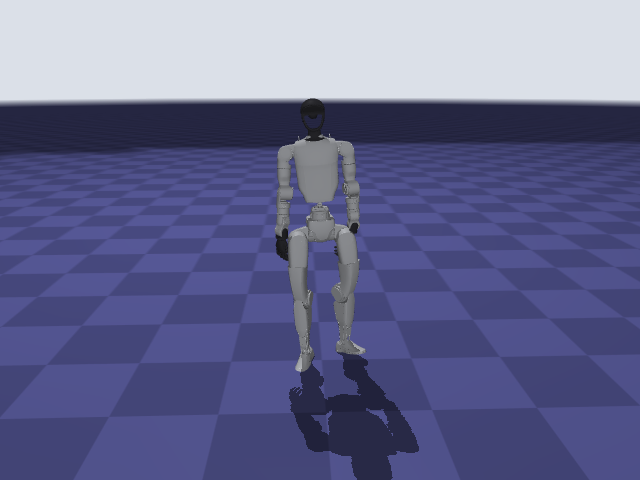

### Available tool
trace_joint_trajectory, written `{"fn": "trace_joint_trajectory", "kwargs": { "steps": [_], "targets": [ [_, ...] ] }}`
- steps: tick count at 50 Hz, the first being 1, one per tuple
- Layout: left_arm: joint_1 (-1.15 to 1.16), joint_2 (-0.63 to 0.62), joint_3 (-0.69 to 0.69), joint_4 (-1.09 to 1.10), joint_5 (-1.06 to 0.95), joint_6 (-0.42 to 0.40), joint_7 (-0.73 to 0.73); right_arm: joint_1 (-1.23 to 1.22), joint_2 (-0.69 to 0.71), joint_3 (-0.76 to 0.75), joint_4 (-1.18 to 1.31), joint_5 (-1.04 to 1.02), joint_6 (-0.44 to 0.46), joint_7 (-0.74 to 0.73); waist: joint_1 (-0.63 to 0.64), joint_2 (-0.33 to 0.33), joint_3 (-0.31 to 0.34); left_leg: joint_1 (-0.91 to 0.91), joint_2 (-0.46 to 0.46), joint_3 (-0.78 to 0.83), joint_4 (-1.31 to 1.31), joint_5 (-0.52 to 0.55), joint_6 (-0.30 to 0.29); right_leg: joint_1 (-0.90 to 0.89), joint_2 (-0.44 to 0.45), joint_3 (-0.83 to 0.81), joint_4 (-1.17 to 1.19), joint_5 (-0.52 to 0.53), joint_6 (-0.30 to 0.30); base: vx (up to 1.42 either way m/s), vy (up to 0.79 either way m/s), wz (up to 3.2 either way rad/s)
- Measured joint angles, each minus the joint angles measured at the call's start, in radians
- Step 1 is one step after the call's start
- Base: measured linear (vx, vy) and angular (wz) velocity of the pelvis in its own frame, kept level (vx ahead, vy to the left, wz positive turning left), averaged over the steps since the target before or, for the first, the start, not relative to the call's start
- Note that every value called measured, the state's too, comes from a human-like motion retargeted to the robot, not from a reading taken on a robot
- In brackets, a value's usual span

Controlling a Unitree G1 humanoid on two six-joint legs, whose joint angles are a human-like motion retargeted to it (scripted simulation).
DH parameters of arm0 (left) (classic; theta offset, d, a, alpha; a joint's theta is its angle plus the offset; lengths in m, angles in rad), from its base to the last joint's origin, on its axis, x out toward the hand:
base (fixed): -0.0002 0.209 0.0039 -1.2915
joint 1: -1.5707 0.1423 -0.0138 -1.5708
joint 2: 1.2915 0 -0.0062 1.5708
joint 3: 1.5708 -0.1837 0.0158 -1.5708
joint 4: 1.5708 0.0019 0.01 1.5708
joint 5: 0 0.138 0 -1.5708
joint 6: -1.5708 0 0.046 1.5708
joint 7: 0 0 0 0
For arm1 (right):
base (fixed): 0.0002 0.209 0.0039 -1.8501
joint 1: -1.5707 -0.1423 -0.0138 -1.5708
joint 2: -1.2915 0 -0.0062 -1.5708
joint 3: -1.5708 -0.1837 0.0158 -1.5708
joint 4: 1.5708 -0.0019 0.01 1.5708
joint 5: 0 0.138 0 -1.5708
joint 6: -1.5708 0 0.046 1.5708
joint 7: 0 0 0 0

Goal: In place motions

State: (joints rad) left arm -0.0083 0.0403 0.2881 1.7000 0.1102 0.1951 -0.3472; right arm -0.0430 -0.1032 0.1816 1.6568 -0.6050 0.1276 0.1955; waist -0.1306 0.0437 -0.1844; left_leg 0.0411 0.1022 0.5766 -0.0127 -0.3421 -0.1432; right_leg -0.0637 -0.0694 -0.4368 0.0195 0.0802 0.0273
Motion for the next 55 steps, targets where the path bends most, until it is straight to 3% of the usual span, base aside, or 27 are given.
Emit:
{"fn": "trace_joint_trajectory", "kwargs": {
  "steps": [55],
  "targets": [
    [-0.002,-0.002,-0.006,0.0,0.003,0.001,-0.002,0.001,-0.002,-0.004,0.002,-0.001,0.002,0.01,0.003,0.004,0.002,-0.006,-0.005,-0.008,0.003,0.005,0.005,0.001,-0.004,-0.002,0.0,0.001,0.0,0.0,0.0,0.0]
  ]
}}
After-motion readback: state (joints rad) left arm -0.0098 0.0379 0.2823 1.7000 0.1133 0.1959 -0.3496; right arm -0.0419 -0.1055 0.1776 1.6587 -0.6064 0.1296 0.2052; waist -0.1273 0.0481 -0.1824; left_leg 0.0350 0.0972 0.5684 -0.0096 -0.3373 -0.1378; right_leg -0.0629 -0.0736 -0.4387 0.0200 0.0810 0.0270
